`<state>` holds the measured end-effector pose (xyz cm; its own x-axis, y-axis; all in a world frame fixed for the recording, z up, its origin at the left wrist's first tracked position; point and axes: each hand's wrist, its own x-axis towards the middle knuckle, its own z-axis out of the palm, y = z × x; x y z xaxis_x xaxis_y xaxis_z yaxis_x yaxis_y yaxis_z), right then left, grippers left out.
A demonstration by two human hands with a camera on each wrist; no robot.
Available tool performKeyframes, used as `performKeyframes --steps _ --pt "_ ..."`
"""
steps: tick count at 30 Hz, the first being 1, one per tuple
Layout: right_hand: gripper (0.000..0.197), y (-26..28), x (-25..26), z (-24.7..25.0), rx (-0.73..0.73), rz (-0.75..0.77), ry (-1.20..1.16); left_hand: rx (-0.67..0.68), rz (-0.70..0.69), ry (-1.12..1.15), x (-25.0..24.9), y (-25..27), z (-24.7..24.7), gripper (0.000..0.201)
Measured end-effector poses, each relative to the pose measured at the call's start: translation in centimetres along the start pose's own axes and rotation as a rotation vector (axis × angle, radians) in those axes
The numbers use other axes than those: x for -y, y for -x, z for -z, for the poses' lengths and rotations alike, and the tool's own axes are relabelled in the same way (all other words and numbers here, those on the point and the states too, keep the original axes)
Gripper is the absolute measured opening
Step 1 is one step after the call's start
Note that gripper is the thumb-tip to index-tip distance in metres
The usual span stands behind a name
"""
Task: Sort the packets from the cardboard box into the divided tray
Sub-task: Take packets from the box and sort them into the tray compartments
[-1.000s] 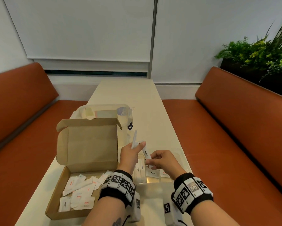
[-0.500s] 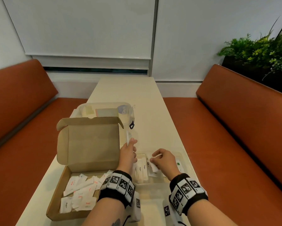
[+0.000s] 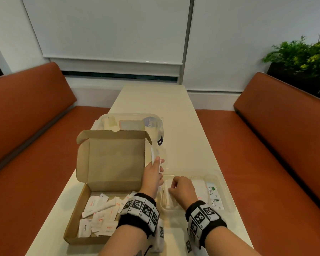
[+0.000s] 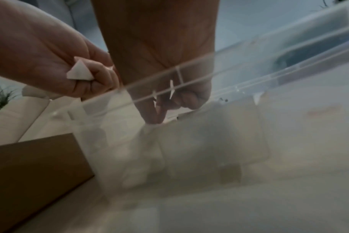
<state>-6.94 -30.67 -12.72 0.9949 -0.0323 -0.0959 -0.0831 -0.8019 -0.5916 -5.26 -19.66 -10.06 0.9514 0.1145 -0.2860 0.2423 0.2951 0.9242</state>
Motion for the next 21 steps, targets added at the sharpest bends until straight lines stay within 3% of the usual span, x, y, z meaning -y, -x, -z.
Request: performKeyframes --steps 5,9,12,15,18,21 --pt "0.018 0.0 -0.5 0.3 0.003 0.104 0.224 0.018 0.002 0.038 0.0 0.2 -0.4 0.029" --pt "0.016 0.2 -0.4 0.9 0.01 0.068 0.182 0.058 0.026 0.139 -0.1 0.5 -1.0 0.031" --pt "0.023 0.3 0.1 2.1 -0.056 0.003 -0.268 0.025 -0.009 0.176 -0.1 0.7 -1.4 0.028" --pt "0.033 0.9 0.9 3.6 0.063 -0.105 -0.803 0.022 -0.07 0.154 0.1 0.9 -1.8 0.03" --pt "0.019 1.3 1.0 4.7 0.152 -0.089 -0.912 0.069 -0.066 0.194 0.2 1.1 -2.5 0.031" --pt "0.01 1.4 0.5 5.6 0.097 -0.025 -0.856 0.08 -0.07 0.249 0.0 1.2 -3.1 0.027"
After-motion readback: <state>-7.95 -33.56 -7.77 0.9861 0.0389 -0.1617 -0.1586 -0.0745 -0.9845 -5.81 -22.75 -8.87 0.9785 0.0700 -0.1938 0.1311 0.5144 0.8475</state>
